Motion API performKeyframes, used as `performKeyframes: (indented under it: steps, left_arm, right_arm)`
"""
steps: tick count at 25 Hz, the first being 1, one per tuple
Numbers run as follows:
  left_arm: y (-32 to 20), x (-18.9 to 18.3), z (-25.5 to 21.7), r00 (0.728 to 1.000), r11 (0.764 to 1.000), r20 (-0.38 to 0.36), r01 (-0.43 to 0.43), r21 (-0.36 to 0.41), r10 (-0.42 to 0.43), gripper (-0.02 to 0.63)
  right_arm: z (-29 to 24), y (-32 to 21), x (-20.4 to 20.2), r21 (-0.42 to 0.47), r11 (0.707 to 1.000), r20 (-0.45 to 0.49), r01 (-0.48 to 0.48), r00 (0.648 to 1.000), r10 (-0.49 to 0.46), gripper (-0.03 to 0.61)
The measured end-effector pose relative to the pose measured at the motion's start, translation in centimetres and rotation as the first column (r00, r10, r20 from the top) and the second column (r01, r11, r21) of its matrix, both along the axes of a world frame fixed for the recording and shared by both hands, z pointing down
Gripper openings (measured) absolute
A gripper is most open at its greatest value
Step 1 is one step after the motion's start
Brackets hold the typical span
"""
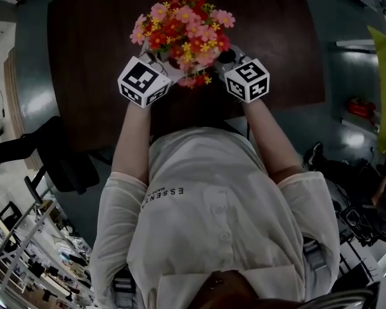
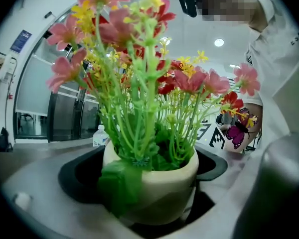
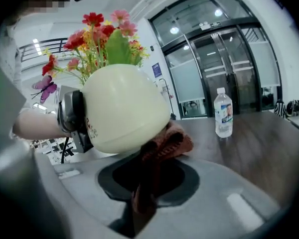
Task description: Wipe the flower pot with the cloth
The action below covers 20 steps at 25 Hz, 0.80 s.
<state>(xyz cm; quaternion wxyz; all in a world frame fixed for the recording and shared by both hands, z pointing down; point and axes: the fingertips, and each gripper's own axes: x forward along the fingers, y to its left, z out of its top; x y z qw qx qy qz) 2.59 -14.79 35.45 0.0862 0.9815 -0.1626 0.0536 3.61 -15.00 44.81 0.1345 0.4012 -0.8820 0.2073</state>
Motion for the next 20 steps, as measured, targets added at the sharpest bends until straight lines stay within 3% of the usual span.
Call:
performKeyframes:
  steps: [4,8,14,20]
  left_arm:
    - [0.3,0.5,-1.1,0.999,0.999,-0.027,-0.032,-0.002,0.032,0.559]
    - [0.2,0.2,-1.0,0.998,0.999,-0.03,-0.052,0.0,0.052,0.56]
    - [0.0,-0.5,0.2,0.998,0.999,-0.017,-0.053,-0.012,0.053,0.56]
    - [-1.4,1.0,0.5,0.999,0.999,0.016,-0.041,-0.007,0.041,0.56]
  right_arm:
    - [-1.6,0.5,-1.4,0.096,0.994,0.008,0.044,0.999,-0.045,0.052]
    - [-1.7,1.5,-4.0,0.125,0.987,0.041,0.103,0.993,-0.109,0.052]
    - [-0.1,3.7,-6.9,0.089,0.975,0.068,0.204,0.975,-0.21,0.052]
    - [0.9,5.7,-5.2,-0.011,0.949,0.047,0.316,0.948,-0.315,0.052]
